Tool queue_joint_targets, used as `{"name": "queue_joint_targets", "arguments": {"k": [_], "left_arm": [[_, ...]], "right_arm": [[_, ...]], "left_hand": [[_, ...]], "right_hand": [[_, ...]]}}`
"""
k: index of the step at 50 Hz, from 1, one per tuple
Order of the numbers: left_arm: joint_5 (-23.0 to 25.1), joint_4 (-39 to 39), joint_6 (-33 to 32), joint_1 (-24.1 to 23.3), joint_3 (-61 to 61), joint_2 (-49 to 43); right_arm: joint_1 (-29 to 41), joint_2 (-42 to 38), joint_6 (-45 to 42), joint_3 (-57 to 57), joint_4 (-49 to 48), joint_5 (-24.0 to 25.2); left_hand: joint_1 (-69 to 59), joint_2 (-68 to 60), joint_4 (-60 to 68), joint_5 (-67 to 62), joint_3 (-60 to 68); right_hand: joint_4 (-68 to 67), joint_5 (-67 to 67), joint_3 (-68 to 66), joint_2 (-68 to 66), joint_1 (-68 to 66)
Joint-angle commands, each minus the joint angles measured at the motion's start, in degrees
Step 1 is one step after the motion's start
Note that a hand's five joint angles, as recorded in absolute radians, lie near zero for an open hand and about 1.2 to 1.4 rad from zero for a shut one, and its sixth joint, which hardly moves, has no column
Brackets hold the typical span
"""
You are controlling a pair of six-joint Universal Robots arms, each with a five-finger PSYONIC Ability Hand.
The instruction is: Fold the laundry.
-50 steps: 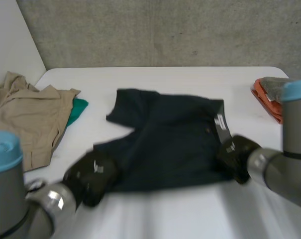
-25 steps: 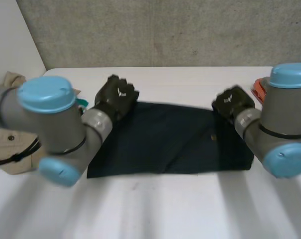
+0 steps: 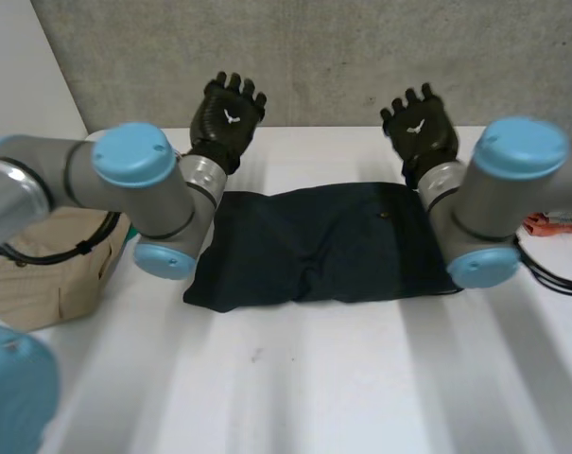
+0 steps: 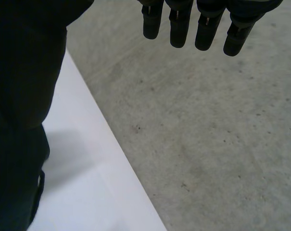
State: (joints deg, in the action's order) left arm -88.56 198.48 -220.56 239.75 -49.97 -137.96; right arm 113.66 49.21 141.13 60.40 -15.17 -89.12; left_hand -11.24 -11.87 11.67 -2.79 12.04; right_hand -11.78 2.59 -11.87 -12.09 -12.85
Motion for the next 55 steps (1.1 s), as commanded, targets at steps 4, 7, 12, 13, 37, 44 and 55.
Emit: {"name": "queue_joint_targets", "arguments": {"k": [4,7,12,13,37,44,55], "left_arm": [[0.41,0.24,5.58,-0.16,-21.19,16.30],[0.49,0.33,5.66,-0.34,-24.46,17.90],[0.49,0.50,5.92,-1.30,-27.72,18.78],[0.49,0.50,6.01,-1.57,-27.73,18.78],[0.32,1.03,8.83,-1.83,-29.83,22.47],[0.23,1.03,10.14,-2.01,-30.80,24.06],[-0.30,1.03,11.46,-1.22,-32.12,25.55]], "right_arm": [[-5.19,13.10,13.02,14.74,23.59,1.31],[-7.12,13.10,15.66,18.85,26.33,2.97],[-8.89,13.02,15.85,24.14,21.25,9.39],[-9.06,12.84,15.85,24.67,20.02,10.18],[-13.72,20.57,-12.42,33.55,3.83,1.40],[-4.87,19.96,-21.77,30.92,-3.62,3.94],[13.60,9.95,-31.59,35.74,-16.83,29.49]], "left_hand": [[1.24,1.87,-1.67,2.79,-2.04],[1.24,1.87,-1.67,2.79,-2.04],[1.24,1.87,-1.67,2.79,-2.04],[1.24,1.87,-1.67,2.79,-2.04],[1.24,1.87,-1.67,2.79,-2.04],[1.24,1.87,-1.67,2.79,-2.04],[1.24,1.87,-1.67,2.79,-2.04]], "right_hand": [[1.78,-2.59,1.87,2.09,2.85],[-8.68,7.87,-8.58,-8.37,-7.61],[-12.77,11.96,-12.68,-12.46,-11.70],[-12.44,11.63,-12.34,-12.13,-11.37],[-68.22,67.41,-68.13,-67.91,-67.15],[-68.22,67.41,-68.13,-67.91,-67.15],[-68.22,67.41,-68.13,-67.91,-67.15]]}}
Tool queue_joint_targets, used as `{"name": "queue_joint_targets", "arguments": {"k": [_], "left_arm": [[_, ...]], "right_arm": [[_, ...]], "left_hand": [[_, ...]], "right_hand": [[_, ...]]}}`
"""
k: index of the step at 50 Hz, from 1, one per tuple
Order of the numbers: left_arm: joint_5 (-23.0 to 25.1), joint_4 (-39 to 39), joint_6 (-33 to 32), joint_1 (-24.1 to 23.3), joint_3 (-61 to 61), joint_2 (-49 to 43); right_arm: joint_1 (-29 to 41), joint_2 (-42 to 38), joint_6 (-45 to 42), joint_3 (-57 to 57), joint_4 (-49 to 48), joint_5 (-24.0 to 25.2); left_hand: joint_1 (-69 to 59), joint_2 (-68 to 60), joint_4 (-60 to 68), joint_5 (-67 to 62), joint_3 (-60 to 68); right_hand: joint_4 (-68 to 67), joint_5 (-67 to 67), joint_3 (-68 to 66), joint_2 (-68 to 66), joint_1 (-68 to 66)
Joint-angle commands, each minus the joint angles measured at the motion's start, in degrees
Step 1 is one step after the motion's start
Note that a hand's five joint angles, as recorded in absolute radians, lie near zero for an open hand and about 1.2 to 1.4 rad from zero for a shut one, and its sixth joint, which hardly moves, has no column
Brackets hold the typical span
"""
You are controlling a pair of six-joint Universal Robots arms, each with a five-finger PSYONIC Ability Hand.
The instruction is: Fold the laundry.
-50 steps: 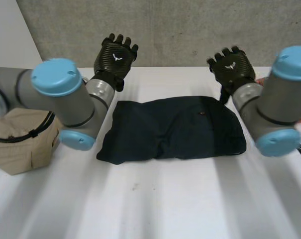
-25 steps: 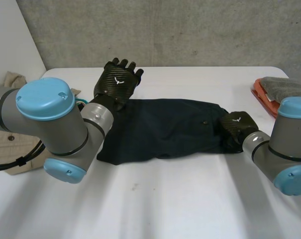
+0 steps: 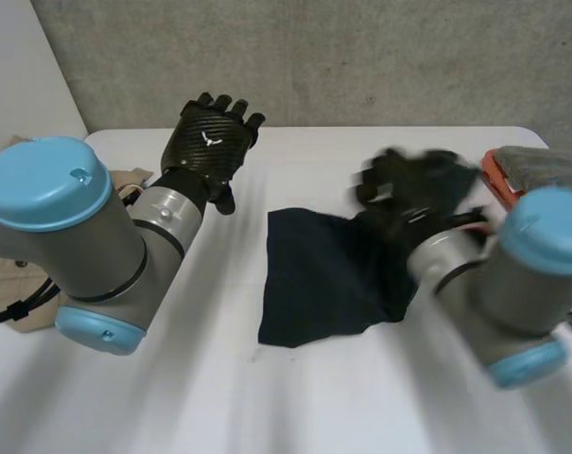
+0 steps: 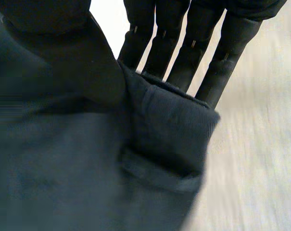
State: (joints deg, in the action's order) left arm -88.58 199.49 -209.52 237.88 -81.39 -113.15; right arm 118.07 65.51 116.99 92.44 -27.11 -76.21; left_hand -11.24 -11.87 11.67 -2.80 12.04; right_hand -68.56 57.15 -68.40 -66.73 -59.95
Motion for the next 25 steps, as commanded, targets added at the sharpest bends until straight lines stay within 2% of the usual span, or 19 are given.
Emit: {"name": "queue_joint_targets", "arguments": {"k": [1,4,6,10,11,14,15,19,22,25], "left_arm": [[-0.27,0.03,0.43,0.91,-0.70,0.91],[-0.27,0.03,0.86,1.70,-0.70,1.17],[-0.27,0.11,1.39,2.06,-0.53,1.26],[-0.10,0.64,3.85,2.50,0.61,1.61],[-0.10,0.90,4.38,2.50,1.05,1.53],[-0.27,1.69,6.40,2.41,3.51,1.53],[-0.19,1.70,7.45,2.06,4.65,1.44],[0.08,1.17,10.52,1.36,7.55,0.74],[0.25,0.91,12.64,0.04,9.22,-0.23],[0.25,-1.11,14.66,-3.21,11.07,-3.21]], "right_arm": [[9.37,-7.15,-8.87,3.80,-4.62,17.49],[9.38,-8.56,-12.48,3.54,-2.70,18.03],[9.46,-8.30,-12.32,3.63,-1.90,17.41],[8.59,-1.29,-4.08,4.94,-1.72,16.36],[7.28,2.65,3.78,5.38,-1.81,15.49],[5.69,6.72,18.74,5.47,-1.63,13.03],[4.73,8.04,28.89,4.95,-1.46,10.93],[1.66,10.50,46.43,2.50,2.56,5.30],[-2.48,10.95,48.24,0.12,8.37,3.00],[-5.48,8.15,47.63,-4.88,17.07,2.03]], "left_hand": [[1.24,1.87,-1.67,2.80,-2.04],[1.24,1.87,-1.67,2.80,-2.04],[1.24,1.87,-1.67,2.80,-2.04],[1.24,1.87,-1.67,2.80,-2.04],[1.24,1.87,-1.67,2.80,-2.04],[1.24,1.87,-1.67,2.80,-2.04],[1.24,1.87,-1.67,2.80,-2.04],[1.24,1.87,-1.67,2.80,-2.04],[1.24,1.87,-1.67,2.80,-2.04],[1.24,1.87,-1.67,2.80,-2.04]], "right_hand": [[2.82,-1.41,2.66,1.00,-5.79],[58.56,-57.15,58.40,56.73,49.95],[58.56,-57.15,58.40,56.73,49.95],[58.56,-57.15,58.40,56.73,49.95],[58.56,-57.15,58.40,56.73,49.95],[58.56,-57.15,58.40,56.73,49.95],[58.56,-57.15,58.40,56.73,49.95],[58.56,-57.15,58.40,56.73,49.95],[58.56,-57.15,58.40,56.73,49.95],[58.56,-57.15,58.40,56.73,49.95]]}}
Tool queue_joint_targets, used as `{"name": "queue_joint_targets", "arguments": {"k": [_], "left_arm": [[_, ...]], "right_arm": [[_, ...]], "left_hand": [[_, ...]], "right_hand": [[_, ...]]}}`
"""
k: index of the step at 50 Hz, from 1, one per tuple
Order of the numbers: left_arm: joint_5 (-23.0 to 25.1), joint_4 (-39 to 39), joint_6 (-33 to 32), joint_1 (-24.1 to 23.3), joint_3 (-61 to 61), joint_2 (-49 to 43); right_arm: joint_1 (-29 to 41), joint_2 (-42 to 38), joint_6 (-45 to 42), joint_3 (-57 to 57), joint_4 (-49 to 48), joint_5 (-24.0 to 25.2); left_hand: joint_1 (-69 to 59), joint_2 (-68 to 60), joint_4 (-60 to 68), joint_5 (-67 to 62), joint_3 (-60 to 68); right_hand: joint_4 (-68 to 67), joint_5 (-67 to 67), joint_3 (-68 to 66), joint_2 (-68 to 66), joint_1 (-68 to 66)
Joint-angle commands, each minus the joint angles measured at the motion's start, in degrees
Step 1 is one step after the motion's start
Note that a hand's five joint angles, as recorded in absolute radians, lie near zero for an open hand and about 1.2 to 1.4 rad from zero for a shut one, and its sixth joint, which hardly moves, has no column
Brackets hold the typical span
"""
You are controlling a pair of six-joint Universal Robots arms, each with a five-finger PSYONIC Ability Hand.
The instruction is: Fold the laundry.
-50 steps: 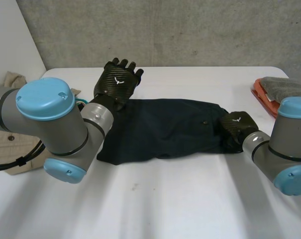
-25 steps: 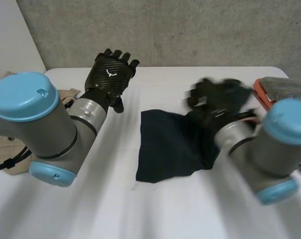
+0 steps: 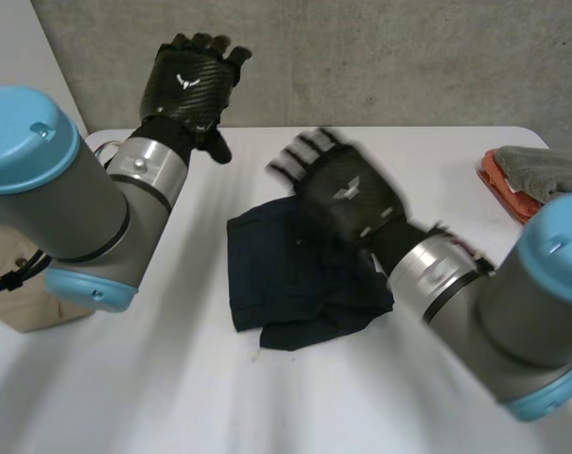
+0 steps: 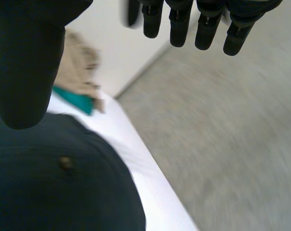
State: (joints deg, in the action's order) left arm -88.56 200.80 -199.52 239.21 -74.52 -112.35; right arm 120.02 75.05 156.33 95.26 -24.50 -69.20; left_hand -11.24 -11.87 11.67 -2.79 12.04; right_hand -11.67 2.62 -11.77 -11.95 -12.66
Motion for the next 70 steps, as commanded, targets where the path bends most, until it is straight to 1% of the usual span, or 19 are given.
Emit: {"name": "queue_joint_targets", "arguments": {"k": [1,2,6,10,14,17,22,28,32,36,42,48,49,53,59,61,64,65,70], "left_arm": [[0.23,-3.39,5.02,-5.32,4.73,-4.63],[-0.03,-5.75,5.46,-6.29,5.69,-5.68],[-0.47,-13.30,6.07,-7.61,7.80,-7.70],[-1.34,-19.38,8.00,-7.44,8.42,-8.94],[-4.50,-22.29,10.90,-7.44,8.16,-9.82],[-5.91,-23.87,11.26,-7.53,7.90,-11.22],[-6.36,-26.16,11.09,-7.36,8.77,-15.70],[-6.45,-29.06,10.82,-7.18,11.50,-21.24],[-6.36,-31.87,10.73,-6.48,13.52,-24.05],[-5.92,-33.55,10.65,-5.07,13.52,-24.59],[-5.83,-33.81,8.63,-5.42,13.78,-23.18],[-5.22,-31.97,8.71,-4.37,14.31,-14.14],[-4.87,-31.44,8.71,-4.28,14.57,-13.26],[-0.83,-28.89,8.45,-3.75,15.72,-10.26],[10.94,-28.28,8.45,-3.31,19.67,-8.15],[15.76,-28.71,8.45,-2.44,21.16,-7.89],[21.13,-29.15,8.62,-1.91,21.96,-7.80],[24.37,-29.24,8.80,-1.73,22.13,-7.71],[29.06,-29.07,9.06,-1.82,22.05,-7.10]], "right_arm": [[-7.61,-2.53,8.20,-9.46,16.48,-5.24],[-7.44,-5.24,8.20,-13.66,20.67,-5.59],[-7.17,-11.75,8.63,-22.89,29.82,-5.16],[-7.17,-16.25,9.08,-30.47,36.53,-4.63],[-7.09,-21.08,9.25,-36.45,41.10,-3.57],[-6.39,-25.20,9.34,-40.48,44.52,-3.31],[-5.42,-30.93,8.73,-44.19,47.78,-4.36],[-5.42,-33.57,6.98,-44.02,47.61,-7.78],[-5.42,-34.36,1.62,-43.06,46.82,-11.74],[-4.80,-33.31,-3.74,-40.25,41.39,-16.22],[-3.13,-27.70,-5.07,-34.98,34.71,-17.10],[-1.46,-21.89,-5.25,-28.65,28.64,-17.37],[-0.85,-19.01,-5.34,-25.94,26.80,-17.46],[0.64,-11.80,-5.42,-17.16,22.32,-16.76],[1.96,-5.98,-5.34,-2.91,15.01,-15.35],[2.32,-4.92,-5.34,3.31,11.25,-13.95],[2.58,-4.65,-5.25,9.05,6.23,-12.36],[2.76,-4.91,-5.34,12.20,2.56,-12.01],[4.78,-6.67,-5.25,17.32,-7.83,-12.62]], "left_hand": [[1.24,1.87,-1.67,2.79,-2.04],[1.24,1.87,-1.67,2.79,-2.04],[1.24,1.87,-1.67,2.79,-2.04],[1.24,1.87,-1.67,2.79,-2.04],[1.24,1.87,-1.67,2.79,-2.04],[1.24,1.87,-1.67,2.79,-2.04],[1.24,1.87,-1.67,2.79,-2.04],[1.19,1.83,-1.62,2.75,-1.99],[0.69,1.32,-1.12,2.24,-1.49],[-0.83,-0.19,0.40,0.73,0.03],[-0.32,0.31,-0.11,1.23,-0.48],[0.52,1.15,-0.95,2.07,-1.32],[0.69,1.32,-1.12,2.24,-1.49],[1.02,1.66,-1.45,2.58,-1.82],[0.69,1.32,-1.12,2.24,-1.49],[0.85,1.49,-1.28,2.41,-1.66],[0.69,1.32,-1.12,2.24,-1.49],[0.69,1.32,-1.12,2.24,-1.49],[0.69,1.32,-1.12,2.24,-1.49]], "right_hand": [[1.67,-2.62,1.77,1.95,2.66],[1.67,-2.62,1.77,1.95,2.66],[1.67,-2.62,1.77,1.95,2.66],[1.67,-2.62,1.77,1.95,2.66],[1.67,-2.62,1.77,1.95,2.66],[1.67,-2.62,1.77,1.95,2.66],[1.67,-2.62,1.77,1.95,2.66],[1.67,-2.62,1.77,1.95,2.66],[1.67,-2.62,1.77,1.95,2.66],[1.67,-2.62,1.77,1.95,2.66],[1.67,-2.62,1.77,1.95,2.66],[1.67,-2.62,1.77,1.95,2.66],[1.67,-2.62,1.77,1.95,2.66],[1.67,-2.62,1.77,1.95,2.66],[1.67,-2.62,1.77,1.95,2.66],[1.67,-2.62,1.77,1.95,2.66],[1.67,-2.62,1.77,1.95,2.66],[1.67,-2.62,1.77,1.95,2.66],[1.67,-2.62,1.77,1.95,2.66]]}}
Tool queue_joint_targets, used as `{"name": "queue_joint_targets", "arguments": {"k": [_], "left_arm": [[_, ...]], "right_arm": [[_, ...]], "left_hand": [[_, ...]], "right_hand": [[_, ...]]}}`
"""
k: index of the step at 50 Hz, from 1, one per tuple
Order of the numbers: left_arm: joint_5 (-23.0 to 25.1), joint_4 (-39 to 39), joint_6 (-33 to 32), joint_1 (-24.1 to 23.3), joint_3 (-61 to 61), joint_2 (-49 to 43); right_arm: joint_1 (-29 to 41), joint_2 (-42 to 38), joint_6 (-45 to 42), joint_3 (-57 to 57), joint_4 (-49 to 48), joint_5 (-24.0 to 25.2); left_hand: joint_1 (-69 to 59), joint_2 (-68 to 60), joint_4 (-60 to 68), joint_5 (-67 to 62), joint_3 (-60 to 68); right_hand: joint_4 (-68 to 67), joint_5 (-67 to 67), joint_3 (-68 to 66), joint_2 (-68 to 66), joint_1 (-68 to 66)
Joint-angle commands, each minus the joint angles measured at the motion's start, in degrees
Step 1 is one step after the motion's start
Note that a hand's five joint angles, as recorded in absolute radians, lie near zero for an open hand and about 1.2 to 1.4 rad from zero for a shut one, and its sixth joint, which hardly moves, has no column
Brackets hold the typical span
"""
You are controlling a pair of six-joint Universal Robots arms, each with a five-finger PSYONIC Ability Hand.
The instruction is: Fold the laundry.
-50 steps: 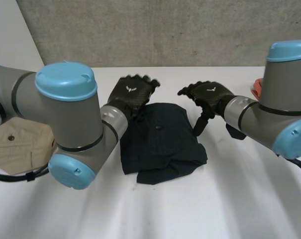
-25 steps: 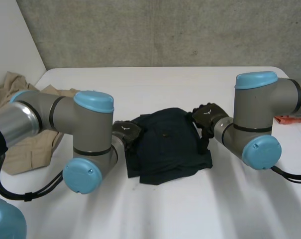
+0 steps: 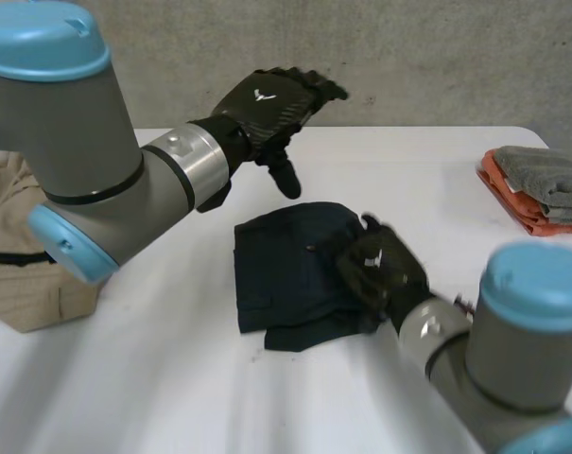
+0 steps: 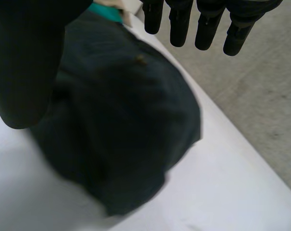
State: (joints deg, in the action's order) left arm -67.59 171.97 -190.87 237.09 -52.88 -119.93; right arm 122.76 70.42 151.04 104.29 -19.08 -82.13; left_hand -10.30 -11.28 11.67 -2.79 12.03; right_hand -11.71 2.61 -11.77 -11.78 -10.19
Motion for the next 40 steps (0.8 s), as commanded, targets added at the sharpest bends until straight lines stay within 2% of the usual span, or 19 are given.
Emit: {"name": "queue_joint_targets", "arguments": {"k": [1,7,11,17,21,23,24,25,33,40], "left_arm": [[8.18,-0.32,0.32,0.21,0.33,0.66],[8.27,-0.23,0.50,-0.40,-0.11,0.92],[8.18,-0.23,0.58,-1.10,-0.29,0.92],[8.18,-0.23,0.67,-1.37,-0.47,0.83],[8.18,-0.23,0.67,-1.20,-1.08,0.75],[8.18,-0.23,0.67,-1.02,-1.26,0.75],[8.18,-0.23,0.67,-1.02,-1.26,0.75],[8.18,-0.23,0.67,-1.02,-1.26,0.75],[8.18,0.12,0.67,-1.11,0.24,2.06],[8.18,1.61,0.76,-1.11,2.17,4.44]], "right_arm": [[2.48,-2.82,0.04,8.56,-15.09,0.13],[3.19,-9.41,-0.13,7.43,-27.92,-1.45],[2.93,-12.57,-1.70,4.70,-31.18,-1.98],[2.84,-16.18,-4.09,-0.83,-31.19,-2.16],[2.66,-19.43,-4.27,-6.46,-26.98,-2.51],[2.66,-20.76,-3.91,-9.88,-23.82,-2.60],[2.57,-20.93,-3.74,-10.94,-22.85,-2.51],[2.57,-21.02,-3.30,-12.86,-20.93,-2.34],[1.44,-19.88,1.79,-21.05,-17.30,-2.07],[-8.04,-14.09,8.03,-26.84,-18.09,-0.23]], "left_hand": [[-0.09,0.89,-1.28,2.40,-1.65],[-0.09,0.89,-1.29,2.41,-1.65],[-0.25,0.73,-1.12,2.24,-1.49],[-0.26,0.72,-1.12,2.24,-1.48],[-0.26,0.72,-1.12,2.24,-1.48],[-0.26,0.72,-1.12,2.24,-1.48],[-0.26,0.72,-1.12,2.24,-1.48],[-0.26,0.72,-1.12,2.24,-1.48],[-0.42,0.56,-0.95,2.07,-1.32],[-0.42,0.56,-0.95,2.07,-1.32]], "right_hand": [[1.71,-2.61,1.77,1.78,0.19],[1.71,-2.61,1.77,1.78,0.19],[1.71,-2.61,1.77,1.78,0.19],[1.71,-2.61,1.77,1.78,0.19],[1.71,-2.61,1.77,1.78,0.19],[-18.27,17.37,-18.21,-18.21,-19.79],[-34.88,33.98,-34.82,-34.81,-36.39],[-67.96,67.06,-67.90,-67.89,-69.47],[-68.29,67.39,-68.23,-68.22,-69.81],[-68.29,67.39,-68.23,-68.22,-69.81]]}}
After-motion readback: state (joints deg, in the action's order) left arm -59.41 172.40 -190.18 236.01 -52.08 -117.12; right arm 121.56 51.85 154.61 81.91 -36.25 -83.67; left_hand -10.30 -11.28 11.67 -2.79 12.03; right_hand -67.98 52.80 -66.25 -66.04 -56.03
